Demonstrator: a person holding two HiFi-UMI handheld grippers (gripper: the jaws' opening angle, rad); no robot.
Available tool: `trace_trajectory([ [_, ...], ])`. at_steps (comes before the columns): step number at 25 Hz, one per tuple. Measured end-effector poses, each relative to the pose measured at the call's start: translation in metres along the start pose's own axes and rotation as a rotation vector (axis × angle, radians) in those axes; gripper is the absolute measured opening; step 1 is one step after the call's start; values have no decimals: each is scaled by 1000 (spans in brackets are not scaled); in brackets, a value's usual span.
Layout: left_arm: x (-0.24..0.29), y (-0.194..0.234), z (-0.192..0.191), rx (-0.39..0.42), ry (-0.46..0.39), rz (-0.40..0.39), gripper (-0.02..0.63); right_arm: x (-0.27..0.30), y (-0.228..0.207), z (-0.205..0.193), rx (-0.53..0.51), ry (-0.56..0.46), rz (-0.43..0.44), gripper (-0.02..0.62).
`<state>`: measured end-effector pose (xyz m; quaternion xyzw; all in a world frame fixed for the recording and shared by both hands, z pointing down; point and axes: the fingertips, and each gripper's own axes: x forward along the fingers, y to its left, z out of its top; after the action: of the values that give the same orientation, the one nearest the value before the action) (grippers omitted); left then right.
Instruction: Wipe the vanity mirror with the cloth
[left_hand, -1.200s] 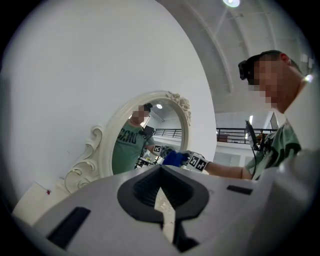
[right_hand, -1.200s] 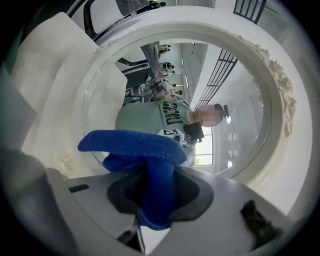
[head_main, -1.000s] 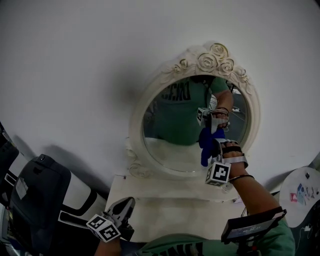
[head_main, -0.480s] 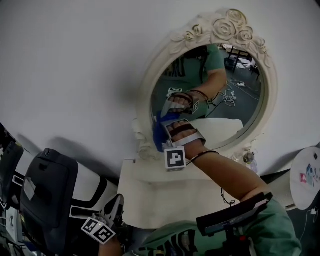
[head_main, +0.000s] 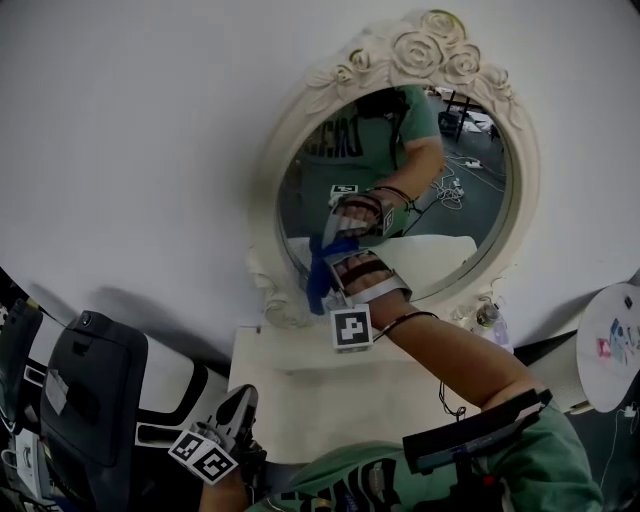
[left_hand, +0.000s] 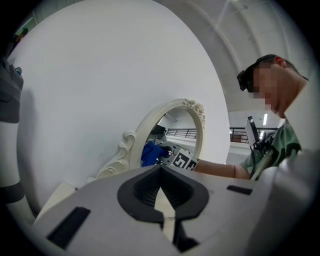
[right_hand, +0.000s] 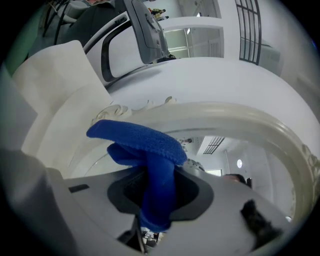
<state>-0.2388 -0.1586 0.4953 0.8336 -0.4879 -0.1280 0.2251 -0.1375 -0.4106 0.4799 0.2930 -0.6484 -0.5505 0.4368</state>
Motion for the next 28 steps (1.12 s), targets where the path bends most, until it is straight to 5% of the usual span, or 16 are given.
trace_trajectory([
  [4, 32, -22, -6, 10, 19, -62, -3, -32, 37, -91, 28, 93, 55, 107],
  [10, 77, -59, -18, 17, 49, -153, -3, -92, 75, -252, -20, 387, 122, 107],
  [15, 88, -70, -26, 10, 57, -174, -3, -112, 87, -307, -1, 497, 134, 106],
  [19, 77, -63, -26, 2, 47, -155, -3, -107, 83, -279, 51, 476, 153, 106],
  [23, 53, -42, -20, -9, 26, -100, -3, -70, 76, -180, 16, 275, 111, 106],
  [28, 14, -14, -9, -12, 1, -22, -3, -16, 115, -53, -53, 90, 217, 107],
])
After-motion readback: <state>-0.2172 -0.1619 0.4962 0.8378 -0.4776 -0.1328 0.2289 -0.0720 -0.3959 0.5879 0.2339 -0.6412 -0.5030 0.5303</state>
